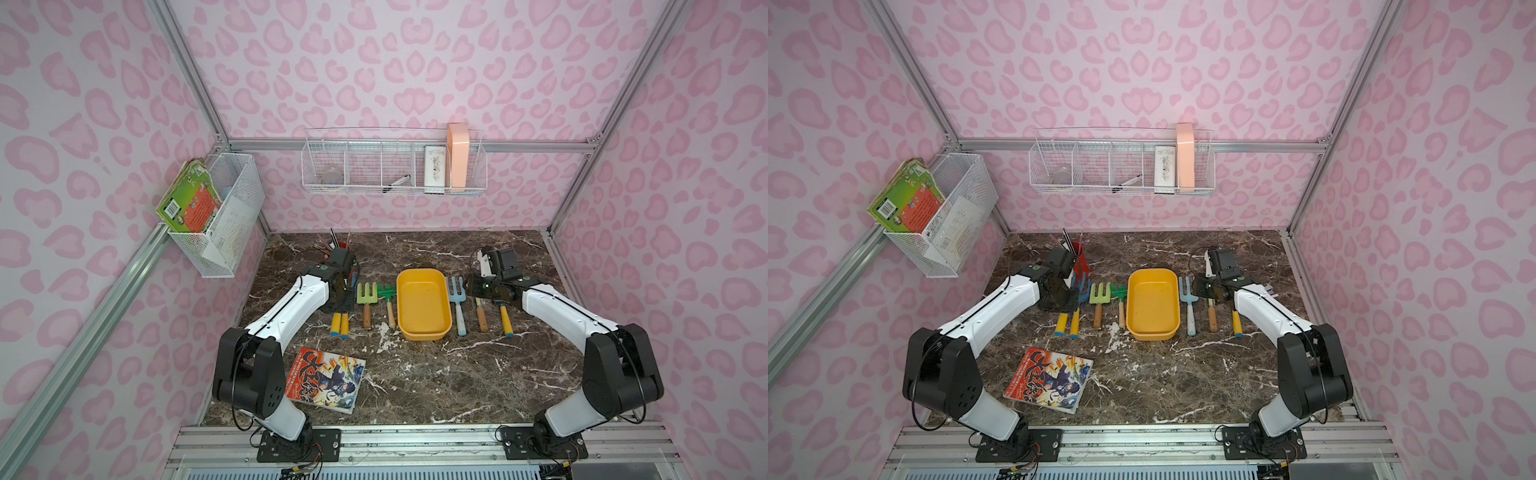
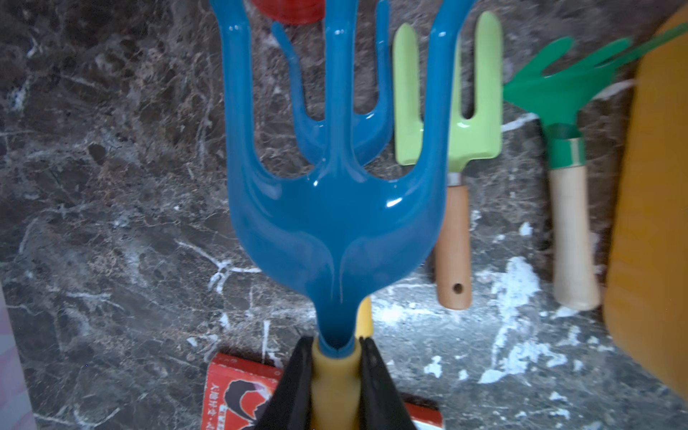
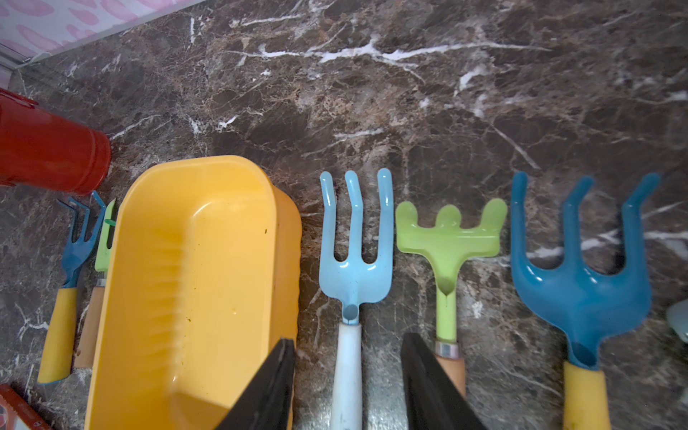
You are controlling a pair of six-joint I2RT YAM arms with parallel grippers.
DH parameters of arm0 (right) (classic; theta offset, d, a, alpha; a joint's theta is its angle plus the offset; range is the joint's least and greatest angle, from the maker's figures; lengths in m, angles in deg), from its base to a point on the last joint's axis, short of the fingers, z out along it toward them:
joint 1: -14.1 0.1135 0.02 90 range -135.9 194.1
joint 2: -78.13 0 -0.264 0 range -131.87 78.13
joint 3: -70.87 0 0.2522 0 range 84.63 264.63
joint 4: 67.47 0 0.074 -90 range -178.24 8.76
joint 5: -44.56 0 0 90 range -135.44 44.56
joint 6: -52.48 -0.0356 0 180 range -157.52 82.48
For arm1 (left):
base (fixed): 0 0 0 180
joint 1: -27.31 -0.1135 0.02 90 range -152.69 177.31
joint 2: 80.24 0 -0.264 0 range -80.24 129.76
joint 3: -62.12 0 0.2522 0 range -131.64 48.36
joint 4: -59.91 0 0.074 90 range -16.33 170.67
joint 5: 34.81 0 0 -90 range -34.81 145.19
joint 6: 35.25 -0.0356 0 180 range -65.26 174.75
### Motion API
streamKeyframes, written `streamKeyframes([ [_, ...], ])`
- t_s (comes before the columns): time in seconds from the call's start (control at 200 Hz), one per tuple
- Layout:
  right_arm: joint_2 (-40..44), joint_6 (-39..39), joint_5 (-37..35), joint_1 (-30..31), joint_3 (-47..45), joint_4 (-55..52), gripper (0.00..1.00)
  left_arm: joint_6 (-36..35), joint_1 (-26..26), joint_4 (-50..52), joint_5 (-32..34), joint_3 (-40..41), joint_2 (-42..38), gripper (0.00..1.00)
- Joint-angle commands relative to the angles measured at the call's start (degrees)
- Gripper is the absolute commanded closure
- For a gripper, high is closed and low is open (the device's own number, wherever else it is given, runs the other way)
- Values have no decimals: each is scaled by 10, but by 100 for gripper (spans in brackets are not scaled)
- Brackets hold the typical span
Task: Take the hand rake out of the storage box
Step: Place the rake at the center of the board.
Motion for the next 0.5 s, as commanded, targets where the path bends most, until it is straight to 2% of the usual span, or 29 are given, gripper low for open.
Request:
streamKeyframes([
  [0.0, -5, 5, 1, 6, 5, -4, 52, -35, -21, -19, -2, 15, -4, 87],
  [0.17, -8, 6, 3, 10, 3, 1, 52, -39, -57, -25, -11, 26, 9, 87],
  [0.325, -8, 2, 7, 13, -1, 9, 52, -48, -84, -35, -12, 16, 53, 88],
  [0.495, -10, -5, 14, 14, -8, 25, 52, -57, -95, -74, -11, 22, 77, 88],
])
